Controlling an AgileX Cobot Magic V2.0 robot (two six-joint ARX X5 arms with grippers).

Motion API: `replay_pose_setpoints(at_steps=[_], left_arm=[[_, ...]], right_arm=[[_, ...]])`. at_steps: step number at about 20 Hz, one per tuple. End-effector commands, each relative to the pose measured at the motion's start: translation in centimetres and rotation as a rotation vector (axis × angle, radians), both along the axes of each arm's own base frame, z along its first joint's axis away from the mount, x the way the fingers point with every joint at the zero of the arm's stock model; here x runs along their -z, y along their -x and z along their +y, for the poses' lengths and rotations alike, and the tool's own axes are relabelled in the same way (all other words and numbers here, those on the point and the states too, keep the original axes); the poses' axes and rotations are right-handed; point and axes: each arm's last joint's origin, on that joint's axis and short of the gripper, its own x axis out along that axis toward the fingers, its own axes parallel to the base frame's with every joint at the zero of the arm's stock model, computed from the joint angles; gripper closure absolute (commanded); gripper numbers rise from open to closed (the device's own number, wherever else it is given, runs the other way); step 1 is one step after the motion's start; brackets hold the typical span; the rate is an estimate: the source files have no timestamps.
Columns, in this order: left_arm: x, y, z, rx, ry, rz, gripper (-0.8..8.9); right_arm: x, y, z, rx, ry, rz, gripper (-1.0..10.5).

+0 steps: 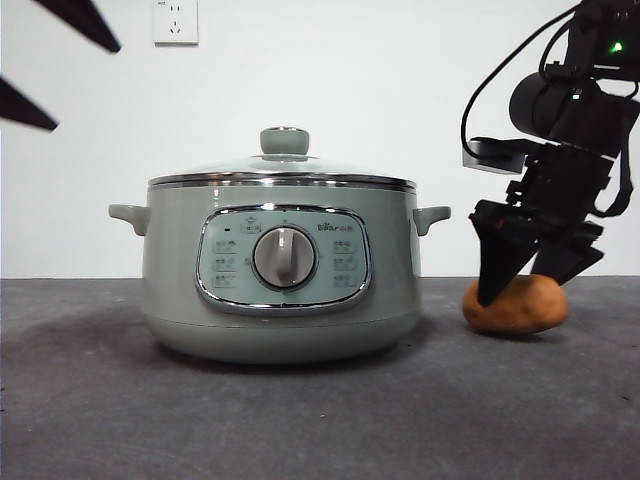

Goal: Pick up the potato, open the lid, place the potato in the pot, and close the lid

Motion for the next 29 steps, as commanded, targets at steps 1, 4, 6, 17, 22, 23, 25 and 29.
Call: replay_pose_setpoints(at_steps=[1, 4, 6, 17, 22, 23, 25, 29], left_arm=[[-1.1, -0.7, -0.7, 0.013, -0.026, -0.041, 1.86], [-2.6, -2.2, -1.9, 0.035, -0.047, -0.059, 1.86], [-3.0, -3.7, -3.1, 0.051, -0.067, -0.057, 1.86], [-1.8, -11.0, -12.6, 0.144, -0.315, -0.112, 1.86], [-0.5, -11.5, -15.0, 0.158, -0.361, -0.12, 1.91], [-0.4, -11.4, -15.3, 0.151, -0.378, -0.123, 2.15], [-0.4, -11.3, -15.5, 0.144, -0.39, -0.128, 3.83], [-0.3, -11.2, -15.5, 0.149, -0.39, -0.122, 7.11]], right_arm=[[-1.8, 0.8, -0.2, 0.026, 0.011, -0.002, 9.5], [-4.5, 2.6, -0.5, 0.028, 0.01, -0.008, 9.5], [-6.5, 4.1, -0.8, 0.028, 0.008, -0.018, 9.5], [-14.7, 13.5, -2.6, 0.178, -0.083, -0.033, 9.5], [-15.6, 15.4, -2.9, 0.181, -0.084, -0.033, 9.5], [-15.7, 15.5, -2.9, 0.181, -0.087, -0.037, 9.5], [-15.7, 15.5, -2.9, 0.176, -0.097, -0.036, 9.5], [-15.7, 15.5, -2.9, 0.169, -0.109, -0.034, 9.5]])
